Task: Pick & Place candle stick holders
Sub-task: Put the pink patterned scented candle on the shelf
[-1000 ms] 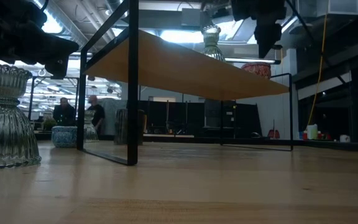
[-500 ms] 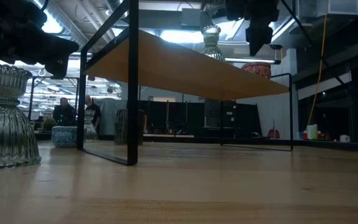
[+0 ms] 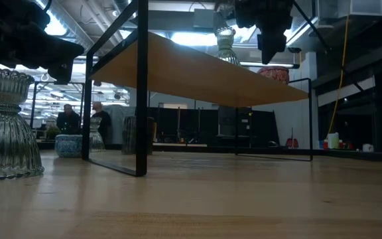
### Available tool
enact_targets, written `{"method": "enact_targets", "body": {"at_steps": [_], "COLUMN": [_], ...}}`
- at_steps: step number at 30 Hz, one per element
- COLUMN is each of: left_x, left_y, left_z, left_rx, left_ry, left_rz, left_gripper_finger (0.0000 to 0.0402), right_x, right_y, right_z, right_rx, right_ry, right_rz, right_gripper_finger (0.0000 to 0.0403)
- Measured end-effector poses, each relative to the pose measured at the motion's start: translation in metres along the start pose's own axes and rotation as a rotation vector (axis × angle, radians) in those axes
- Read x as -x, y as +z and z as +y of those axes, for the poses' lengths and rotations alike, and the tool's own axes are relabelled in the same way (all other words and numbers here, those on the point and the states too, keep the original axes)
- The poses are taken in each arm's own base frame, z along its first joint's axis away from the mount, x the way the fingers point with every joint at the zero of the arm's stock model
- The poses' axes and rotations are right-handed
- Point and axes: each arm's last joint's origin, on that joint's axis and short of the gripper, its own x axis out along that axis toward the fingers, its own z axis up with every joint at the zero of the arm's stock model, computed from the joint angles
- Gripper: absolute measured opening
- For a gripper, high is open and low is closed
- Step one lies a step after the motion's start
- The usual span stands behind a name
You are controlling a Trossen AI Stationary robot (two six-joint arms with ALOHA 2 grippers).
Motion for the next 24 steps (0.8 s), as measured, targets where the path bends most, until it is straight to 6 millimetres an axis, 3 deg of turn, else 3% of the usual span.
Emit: {"method": "enact_targets", "body": {"at_steps": [15, 24], "left_x": [0.0, 0.0], "left_y": [0.0001, -0.0001], "left_z": [0.0, 0.0], "left_rx": [0.0, 0.0], "left_ry": [0.0, 0.0], "left_rz": [0.0, 0.0], "left_gripper_finger": [0.0011, 0.0011], "right_x": [0.0001, 0.0002], "right_y": [0.0004, 0.0027], "right_z": [0.002, 0.0031], "right_rx": [0.01, 0.025], "right_ry": [0.049, 0.073], "right_rz": [0.0, -0.022], "right_gripper_finger": [0.0074, 0.0039]}}
